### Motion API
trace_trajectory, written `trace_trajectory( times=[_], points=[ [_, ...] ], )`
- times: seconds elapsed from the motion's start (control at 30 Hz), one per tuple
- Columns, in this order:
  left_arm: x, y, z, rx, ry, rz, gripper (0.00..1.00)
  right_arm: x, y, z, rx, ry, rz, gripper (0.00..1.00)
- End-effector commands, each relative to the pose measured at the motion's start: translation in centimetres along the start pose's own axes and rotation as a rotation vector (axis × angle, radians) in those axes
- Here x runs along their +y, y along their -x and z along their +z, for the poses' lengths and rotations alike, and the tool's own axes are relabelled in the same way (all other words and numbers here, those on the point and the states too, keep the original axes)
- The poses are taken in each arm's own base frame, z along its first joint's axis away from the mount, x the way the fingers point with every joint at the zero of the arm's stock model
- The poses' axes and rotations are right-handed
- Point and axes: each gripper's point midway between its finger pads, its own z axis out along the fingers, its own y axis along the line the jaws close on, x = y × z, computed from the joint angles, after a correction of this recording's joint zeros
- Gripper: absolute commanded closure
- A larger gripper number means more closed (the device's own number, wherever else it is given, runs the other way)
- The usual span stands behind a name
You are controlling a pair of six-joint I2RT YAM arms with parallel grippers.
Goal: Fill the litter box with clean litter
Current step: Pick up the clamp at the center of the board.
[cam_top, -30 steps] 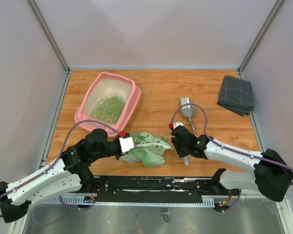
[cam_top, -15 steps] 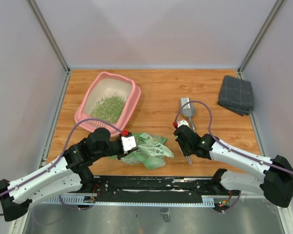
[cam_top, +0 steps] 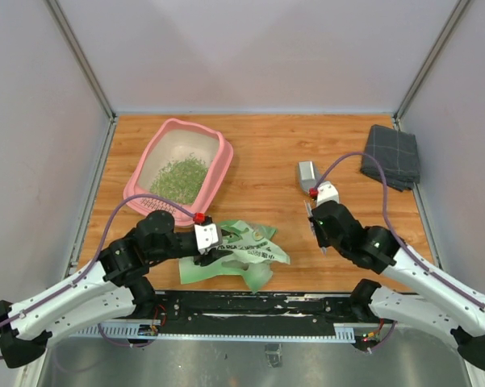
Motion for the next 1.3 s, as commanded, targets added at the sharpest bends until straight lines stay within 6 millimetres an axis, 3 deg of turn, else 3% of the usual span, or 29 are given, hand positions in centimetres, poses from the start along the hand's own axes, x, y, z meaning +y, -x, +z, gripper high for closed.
trace_trajectory(
  times=[0.0,0.13,0.33,0.6,0.73,0.93,1.27],
  points=[
    [0.3,4.5,-0.7,-0.146,0.001,0.011,0.47,-2.3,3.5,-3.1,-0.132,-0.073,0.032,0.99],
    [0.2,4.9,-0.7,-0.165,-0.004,0.005,0.46,-1.6,7.4,-5.9,-0.307,0.031,0.097,0.99],
    [0.3,6.6,-0.7,-0.234,-0.001,-0.065,0.46,2.3,12.1,-10.8,-0.545,0.353,0.194,0.99],
    [0.2,13.0,-2.0,-0.491,-0.03,-0.243,0.39,9.4,15.4,-18.5,-0.71,0.897,0.192,0.99],
    [0.7,16.3,-3.7,-0.667,-0.034,-0.366,0.32,11.0,15.8,-20.9,-0.719,1.053,0.209,0.99],
    [0.4,19.2,-6.6,-0.887,-0.092,-0.466,0.26,12.3,16.0,-23.5,-0.742,1.242,0.249,0.99],
    [1.0,20.5,-6.1,-0.918,-0.129,-0.586,0.25,14.3,15.2,-23.6,-0.653,1.384,0.259,0.99]
  ],
)
